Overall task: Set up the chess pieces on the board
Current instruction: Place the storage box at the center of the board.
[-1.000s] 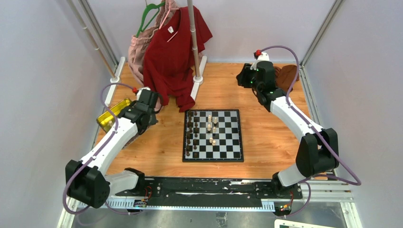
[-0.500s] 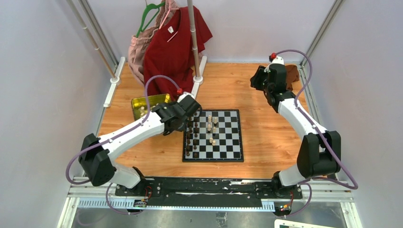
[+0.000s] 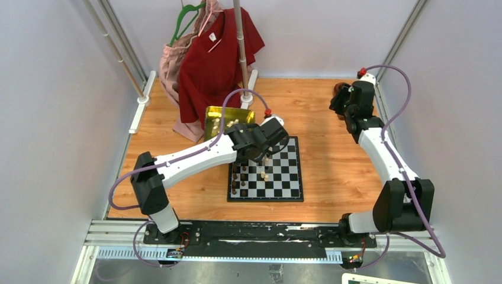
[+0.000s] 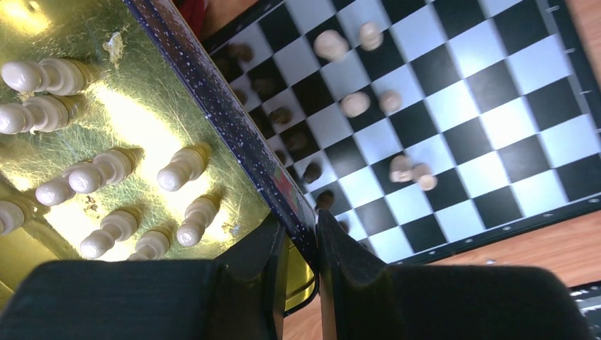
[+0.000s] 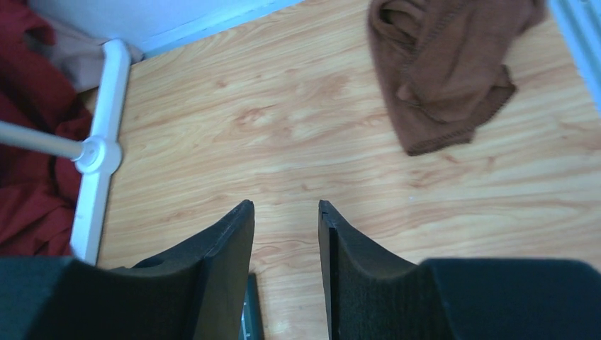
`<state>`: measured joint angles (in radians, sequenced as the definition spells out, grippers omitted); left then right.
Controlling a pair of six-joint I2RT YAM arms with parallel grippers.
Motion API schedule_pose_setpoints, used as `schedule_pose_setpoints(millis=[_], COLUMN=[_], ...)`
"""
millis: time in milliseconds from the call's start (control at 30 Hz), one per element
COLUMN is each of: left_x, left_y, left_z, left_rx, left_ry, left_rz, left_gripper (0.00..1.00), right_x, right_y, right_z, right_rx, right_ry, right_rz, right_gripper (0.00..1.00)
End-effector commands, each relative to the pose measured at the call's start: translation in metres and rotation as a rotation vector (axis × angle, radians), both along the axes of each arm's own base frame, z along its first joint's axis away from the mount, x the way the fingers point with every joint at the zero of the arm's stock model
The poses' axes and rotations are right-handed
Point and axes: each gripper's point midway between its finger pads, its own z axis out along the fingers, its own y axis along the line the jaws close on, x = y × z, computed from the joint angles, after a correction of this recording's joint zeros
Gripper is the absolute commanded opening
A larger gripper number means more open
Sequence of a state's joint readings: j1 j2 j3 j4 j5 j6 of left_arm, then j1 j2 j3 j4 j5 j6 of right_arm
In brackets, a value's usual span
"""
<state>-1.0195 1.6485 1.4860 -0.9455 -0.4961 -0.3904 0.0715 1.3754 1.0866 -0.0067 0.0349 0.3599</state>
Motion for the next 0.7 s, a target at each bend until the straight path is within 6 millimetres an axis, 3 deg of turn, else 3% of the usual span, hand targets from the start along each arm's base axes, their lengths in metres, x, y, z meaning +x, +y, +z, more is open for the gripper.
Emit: schedule_pose_setpoints(millis=[0, 100, 133, 267, 500, 667], left_x=[0.001, -0.002, -0.003, -0.007, -0.027, -0.047], left_y=[-0.038, -0.063, -0.072, -0.103, -0.147, -0.174], left_z=[0.019, 0.023, 0.024, 0.029, 0.023, 0.015], left_rx=[0.006, -0.024, -0.041, -0.110, -0.119, -0.110], left_ry=[-0.037, -0.024, -0.019, -0.005, 0.015, 0.044], left_rz=[-0.137, -0.203, -0.223, -0.298, -0.488, -0.642], left_gripper=[0.00, 0.00, 0.00, 0.00, 0.00, 0.00], right_x=[-0.019, -0.028, -0.033, -0.048, -0.076, -0.095], right_y=[-0.040, -0.052, -0.067, -0.090, -0.124, -0.142], right_z=[0.001, 0.003, 0.005, 0.010, 0.012, 0.026], right_rx=[-0.001, -0.003, -0.001, -0.003, 0.014, -0.008], right_ry=[0.030, 0.029, 0.026, 0.013, 0.007, -0.029], right_rz=[-0.163, -0.232, -0.283, -0.393, -0.570, -0.650], right_gripper=[0.44, 0.44, 0.45, 0.45, 0.45, 0.45])
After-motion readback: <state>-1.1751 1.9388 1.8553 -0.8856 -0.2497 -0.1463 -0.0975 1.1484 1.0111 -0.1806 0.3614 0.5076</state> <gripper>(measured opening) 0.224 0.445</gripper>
